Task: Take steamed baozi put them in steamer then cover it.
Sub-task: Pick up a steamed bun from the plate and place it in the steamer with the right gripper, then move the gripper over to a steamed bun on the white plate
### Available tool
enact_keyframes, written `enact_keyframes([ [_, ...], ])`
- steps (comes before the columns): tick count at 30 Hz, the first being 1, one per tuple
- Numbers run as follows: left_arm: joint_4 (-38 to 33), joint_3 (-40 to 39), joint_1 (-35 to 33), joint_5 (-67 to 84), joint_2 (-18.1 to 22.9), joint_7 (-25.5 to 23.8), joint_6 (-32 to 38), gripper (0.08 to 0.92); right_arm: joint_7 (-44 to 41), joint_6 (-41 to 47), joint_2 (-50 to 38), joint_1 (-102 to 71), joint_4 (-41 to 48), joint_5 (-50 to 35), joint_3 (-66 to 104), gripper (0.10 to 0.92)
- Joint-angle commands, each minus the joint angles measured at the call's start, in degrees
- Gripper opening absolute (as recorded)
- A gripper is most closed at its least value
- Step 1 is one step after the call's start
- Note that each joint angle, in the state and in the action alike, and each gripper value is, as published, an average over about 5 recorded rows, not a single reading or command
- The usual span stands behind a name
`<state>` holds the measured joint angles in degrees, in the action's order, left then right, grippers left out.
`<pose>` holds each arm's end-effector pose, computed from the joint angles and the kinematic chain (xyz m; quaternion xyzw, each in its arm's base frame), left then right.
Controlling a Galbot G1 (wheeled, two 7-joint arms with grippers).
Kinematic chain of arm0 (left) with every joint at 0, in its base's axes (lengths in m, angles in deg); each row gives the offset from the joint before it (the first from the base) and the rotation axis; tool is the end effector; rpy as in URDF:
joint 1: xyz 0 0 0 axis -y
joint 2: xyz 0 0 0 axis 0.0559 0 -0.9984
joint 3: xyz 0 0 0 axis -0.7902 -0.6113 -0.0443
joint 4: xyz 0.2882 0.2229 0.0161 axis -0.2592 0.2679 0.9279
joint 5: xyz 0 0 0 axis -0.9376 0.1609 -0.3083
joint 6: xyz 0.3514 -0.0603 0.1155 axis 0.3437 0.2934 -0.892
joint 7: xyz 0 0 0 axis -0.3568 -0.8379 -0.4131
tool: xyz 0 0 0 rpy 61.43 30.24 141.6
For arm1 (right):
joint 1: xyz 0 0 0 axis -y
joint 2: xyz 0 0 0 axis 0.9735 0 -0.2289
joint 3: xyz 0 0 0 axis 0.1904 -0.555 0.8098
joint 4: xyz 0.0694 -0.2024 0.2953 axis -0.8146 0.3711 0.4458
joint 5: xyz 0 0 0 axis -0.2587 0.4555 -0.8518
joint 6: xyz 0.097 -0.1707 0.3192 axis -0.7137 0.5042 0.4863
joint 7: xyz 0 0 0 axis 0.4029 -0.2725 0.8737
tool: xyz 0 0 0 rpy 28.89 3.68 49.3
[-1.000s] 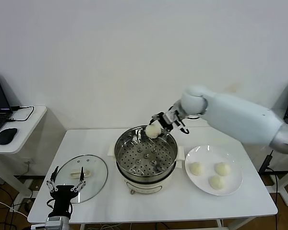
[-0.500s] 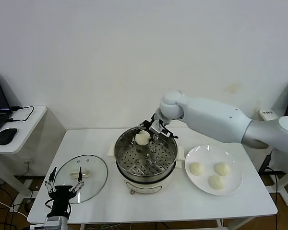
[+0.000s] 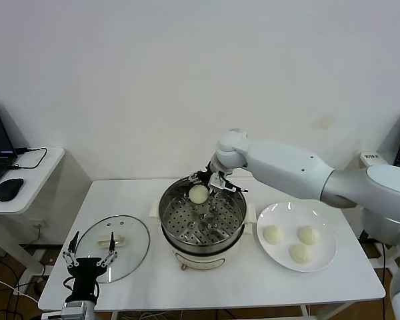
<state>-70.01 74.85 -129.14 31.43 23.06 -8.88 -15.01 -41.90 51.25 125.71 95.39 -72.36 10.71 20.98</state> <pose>0.1646 0.0717 -0.3297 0.0727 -0.9871 -0.1427 0.0028 0.5982 0.1328 -0.1153 -0.5981 0.2215 -0.7683 0.0535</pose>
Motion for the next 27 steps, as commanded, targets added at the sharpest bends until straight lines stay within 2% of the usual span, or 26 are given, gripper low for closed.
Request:
enact_keyframes([
  [1, -0.71, 0.25, -0.27, 0.16, -0.28, -0.12, -0.10, 0.823, -2.67, 8.11, -4.81, 4.17, -7.00, -12.92, -0.72, 0.820],
  [5, -1.18, 0.35, -0.41, 0.29, -0.62, -0.26, -0.22, 0.823, -7.86, 25.28, -13.53, 8.96, -16.33, -24.42, -0.24, 0.822],
  [11, -1.38, 0.13, -0.31, 0.29, -1.11, -0.50, -0.40, 0.823, -11.86, 37.18, -27.53, 9.67, -24.16, -26.32, 3.23, 0.823],
  [18, -1.40, -0.52, 0.00, 0.29, -1.39, -0.64, -0.37, 0.823, -12.31, 41.79, -42.24, 2.82, -30.18, -24.13, 7.08, 0.823],
  [27, -1.13, -1.17, 0.39, 0.12, -1.23, -0.85, -0.38, 0.823, -11.32, 41.96, -46.41, -11.42, -28.39, -18.93, 14.64, 0.823],
])
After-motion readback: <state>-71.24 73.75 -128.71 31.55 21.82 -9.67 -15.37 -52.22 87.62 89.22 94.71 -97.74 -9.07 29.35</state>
